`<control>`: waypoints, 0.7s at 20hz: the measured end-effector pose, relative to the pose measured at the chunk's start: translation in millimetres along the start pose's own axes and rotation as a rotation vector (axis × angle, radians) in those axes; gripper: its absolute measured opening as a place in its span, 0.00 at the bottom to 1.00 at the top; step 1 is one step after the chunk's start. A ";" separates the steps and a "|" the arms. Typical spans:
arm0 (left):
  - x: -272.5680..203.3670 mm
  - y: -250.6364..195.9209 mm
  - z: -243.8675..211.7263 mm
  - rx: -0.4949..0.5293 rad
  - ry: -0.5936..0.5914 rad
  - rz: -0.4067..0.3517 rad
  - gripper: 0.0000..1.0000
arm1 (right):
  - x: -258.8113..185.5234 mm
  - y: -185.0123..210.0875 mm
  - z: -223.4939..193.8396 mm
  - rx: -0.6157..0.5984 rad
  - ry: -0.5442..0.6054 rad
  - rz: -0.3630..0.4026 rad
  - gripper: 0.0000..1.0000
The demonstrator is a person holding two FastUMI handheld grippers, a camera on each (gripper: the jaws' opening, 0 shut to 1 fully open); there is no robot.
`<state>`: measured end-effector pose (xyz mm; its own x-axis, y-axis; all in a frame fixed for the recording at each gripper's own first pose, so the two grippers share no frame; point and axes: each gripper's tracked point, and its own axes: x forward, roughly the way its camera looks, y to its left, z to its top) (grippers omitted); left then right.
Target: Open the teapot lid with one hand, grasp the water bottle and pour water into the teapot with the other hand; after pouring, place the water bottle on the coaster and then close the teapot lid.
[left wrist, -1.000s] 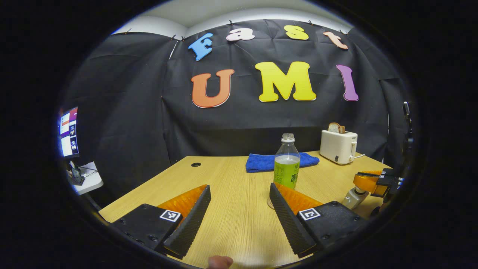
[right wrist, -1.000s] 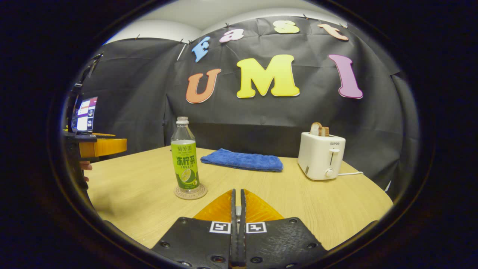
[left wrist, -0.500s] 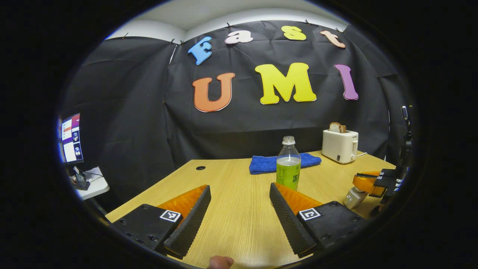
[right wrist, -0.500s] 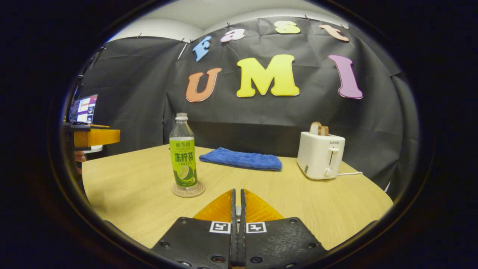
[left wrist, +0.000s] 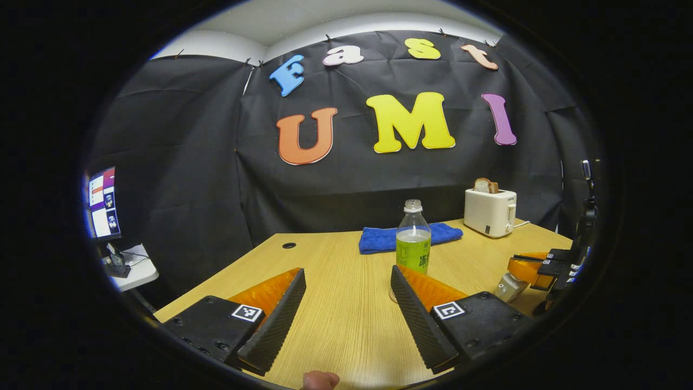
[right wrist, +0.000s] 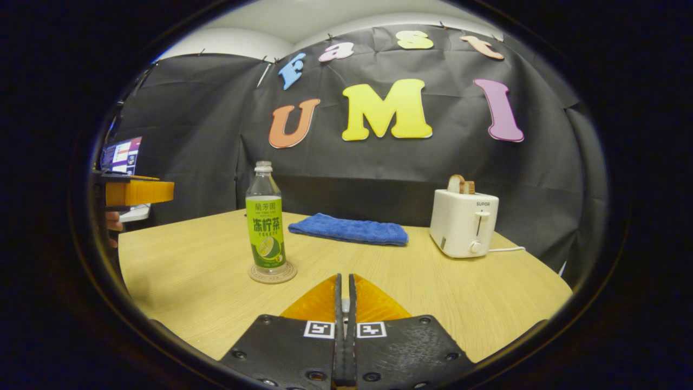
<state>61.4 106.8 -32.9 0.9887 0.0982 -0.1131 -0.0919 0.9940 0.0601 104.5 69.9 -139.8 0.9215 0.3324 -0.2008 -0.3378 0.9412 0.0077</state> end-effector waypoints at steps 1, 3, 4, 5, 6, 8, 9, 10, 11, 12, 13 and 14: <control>-1.3 0.3 0.0 0.000 -0.001 0.001 0.98 | 1.2 -0.1 -2.1 -0.004 0.005 -0.002 0.00; -1.6 -0.4 0.0 -0.004 0.000 0.002 0.98 | 1.0 -0.8 -5.0 -0.009 0.010 -0.007 0.00; -1.2 0.1 -1.3 -0.007 0.004 0.002 0.98 | 1.1 -1.4 -5.0 -0.006 0.007 -0.007 0.00; -2.6 -0.2 -2.1 -0.009 0.007 0.001 0.98 | 1.9 -1.4 -5.0 -0.006 0.006 -0.006 0.00; -3.4 0.7 -2.4 -0.011 0.007 0.001 0.98 | 1.3 -1.1 -5.1 -0.009 0.009 -0.010 0.00; -4.2 -1.4 0.1 -0.012 0.003 0.001 0.98 | 1.4 -2.0 -6.9 -0.019 0.015 -0.022 0.01; -5.6 -2.4 1.4 -0.009 0.001 0.000 0.98 | 0.7 -1.7 -6.3 -0.023 0.015 -0.020 0.04; -6.3 -2.9 2.3 -0.009 -0.005 -0.001 0.98 | 1.7 -1.2 -5.3 -0.022 0.014 -0.023 0.05; -6.6 -3.9 4.3 -0.009 -0.008 -0.003 0.98 | 1.8 -1.1 -5.0 -0.015 0.018 -0.023 0.16; -8.4 -4.0 4.5 -0.009 -0.009 -0.003 0.98 | 0.7 0.6 -4.2 -0.005 0.015 -0.018 0.24; -8.7 -4.3 5.4 -0.007 -0.011 0.001 0.98 | 0.0 1.9 -3.2 0.002 0.012 -0.015 0.39; -9.3 -3.0 6.7 -0.010 -0.015 0.007 0.98 | -0.8 2.1 0.3 0.005 0.005 -0.016 0.53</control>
<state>53.3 102.6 -25.3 0.9897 0.1049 -0.0974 -0.1003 0.9936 0.0513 103.1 71.6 -139.4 0.9259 0.3169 -0.2058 -0.3219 0.9467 0.0093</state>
